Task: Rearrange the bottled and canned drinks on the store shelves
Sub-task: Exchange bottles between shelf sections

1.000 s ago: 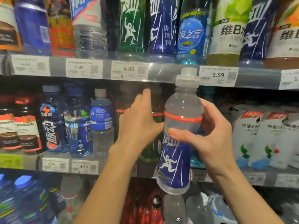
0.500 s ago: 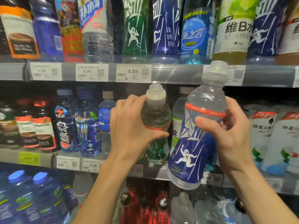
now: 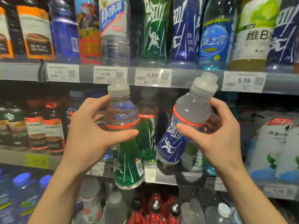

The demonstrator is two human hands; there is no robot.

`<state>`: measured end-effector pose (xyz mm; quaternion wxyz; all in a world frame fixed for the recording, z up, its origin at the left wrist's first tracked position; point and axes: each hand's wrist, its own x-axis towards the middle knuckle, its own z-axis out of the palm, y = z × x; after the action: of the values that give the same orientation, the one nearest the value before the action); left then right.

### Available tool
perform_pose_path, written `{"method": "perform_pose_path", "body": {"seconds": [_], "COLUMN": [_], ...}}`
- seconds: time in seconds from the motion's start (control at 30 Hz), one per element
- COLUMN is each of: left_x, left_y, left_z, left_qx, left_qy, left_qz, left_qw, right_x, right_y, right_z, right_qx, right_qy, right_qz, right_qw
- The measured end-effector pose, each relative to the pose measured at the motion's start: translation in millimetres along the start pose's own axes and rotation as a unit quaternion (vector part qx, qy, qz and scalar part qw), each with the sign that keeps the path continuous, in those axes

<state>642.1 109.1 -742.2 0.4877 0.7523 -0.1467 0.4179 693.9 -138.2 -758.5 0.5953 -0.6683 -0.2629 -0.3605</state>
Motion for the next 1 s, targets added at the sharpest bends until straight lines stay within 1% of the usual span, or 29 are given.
{"method": "perform_pose_path", "body": {"seconds": [0.2,0.43,0.53,0.63,0.7,0.9,1.0], "left_x": [-3.0,-6.2,-6.8,-7.3,-7.6,-7.6,-8.0], "left_y": [-10.6,-10.0,-10.3,-11.1,-10.7,-10.7,-8.8], "left_z": [-10.2,-0.7,6.0,10.5,12.7,14.5,15.1], "left_qx": [-0.015,-0.049,-0.063,-0.072,-0.076,-0.069,-0.067], "left_qy": [0.008,-0.031,-0.046,-0.053,-0.056,-0.059,-0.057], "left_qz": [-0.014,0.009,0.011,0.011,0.016,0.021,0.025], "left_qw": [1.0,0.998,0.997,0.996,0.995,0.996,0.996], "right_x": [-6.2,-8.6,-9.3,-7.7,-8.2,-12.7,-11.6], "right_y": [6.4,16.1,18.6,19.9,20.7,24.2,30.8], "right_z": [17.2,28.8,33.2,37.3,41.0,51.0,52.0], "right_qx": [-0.048,-0.118,-0.166,-0.257,-0.302,-0.366,-0.394], "right_qy": [-0.003,0.011,0.014,0.033,0.04,0.097,0.1], "right_qz": [0.012,0.029,0.018,-0.023,-0.031,-0.043,-0.032], "right_qw": [0.999,0.993,0.986,0.966,0.952,0.925,0.913]}}
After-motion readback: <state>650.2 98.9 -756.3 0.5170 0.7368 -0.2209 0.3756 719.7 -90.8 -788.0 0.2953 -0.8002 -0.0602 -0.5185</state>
